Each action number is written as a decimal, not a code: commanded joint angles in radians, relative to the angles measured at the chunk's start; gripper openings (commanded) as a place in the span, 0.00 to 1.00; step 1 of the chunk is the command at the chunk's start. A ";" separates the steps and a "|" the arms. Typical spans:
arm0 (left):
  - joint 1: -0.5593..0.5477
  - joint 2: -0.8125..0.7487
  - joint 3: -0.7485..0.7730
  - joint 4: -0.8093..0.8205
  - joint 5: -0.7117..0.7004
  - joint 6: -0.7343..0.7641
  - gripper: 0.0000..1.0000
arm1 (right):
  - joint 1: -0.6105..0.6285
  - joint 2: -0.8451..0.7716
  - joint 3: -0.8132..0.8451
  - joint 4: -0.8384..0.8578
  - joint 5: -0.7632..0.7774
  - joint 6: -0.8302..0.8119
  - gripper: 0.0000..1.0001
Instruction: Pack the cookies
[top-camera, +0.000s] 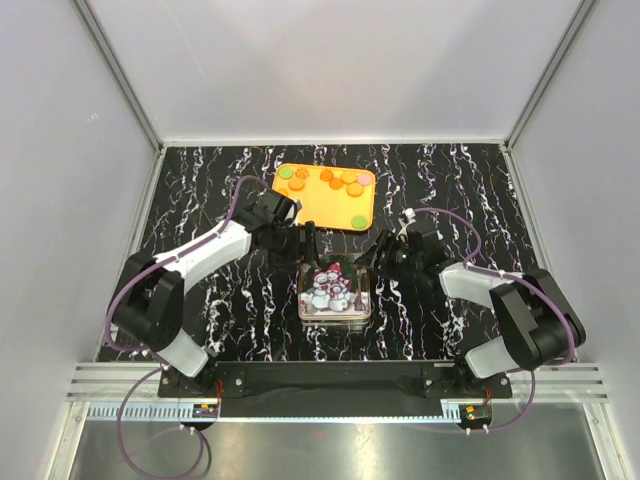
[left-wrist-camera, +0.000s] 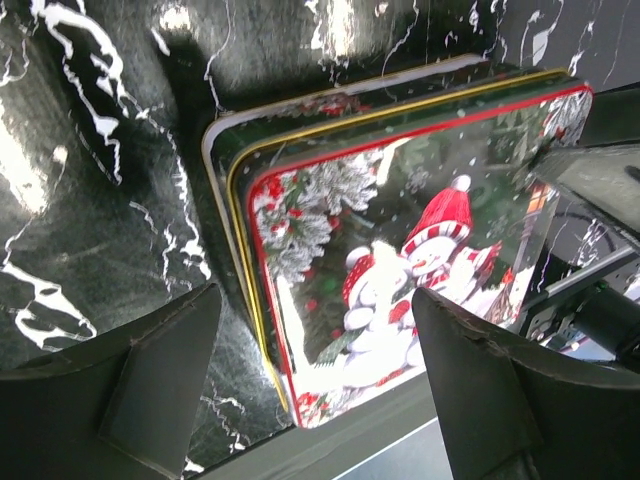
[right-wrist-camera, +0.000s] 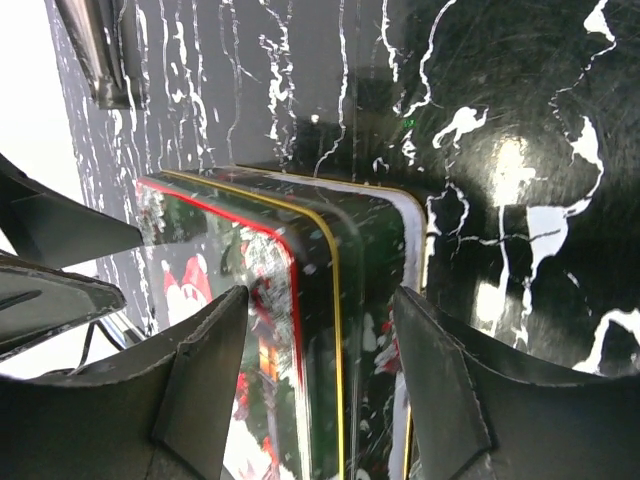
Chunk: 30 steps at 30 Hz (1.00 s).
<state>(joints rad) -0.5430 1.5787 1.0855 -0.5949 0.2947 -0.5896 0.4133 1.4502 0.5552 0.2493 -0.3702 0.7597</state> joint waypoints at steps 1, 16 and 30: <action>0.008 0.029 0.021 0.064 0.034 -0.007 0.84 | -0.016 0.051 0.019 0.120 -0.030 0.009 0.67; 0.009 0.099 -0.006 0.136 0.032 -0.029 0.83 | -0.033 0.168 -0.061 0.304 -0.068 0.108 0.44; 0.009 0.092 -0.004 0.130 0.031 -0.023 0.83 | -0.033 0.208 -0.161 0.441 -0.085 0.194 0.20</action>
<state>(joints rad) -0.5289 1.6714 1.0840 -0.5152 0.3038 -0.6098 0.3717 1.6478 0.4500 0.7540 -0.4606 0.9398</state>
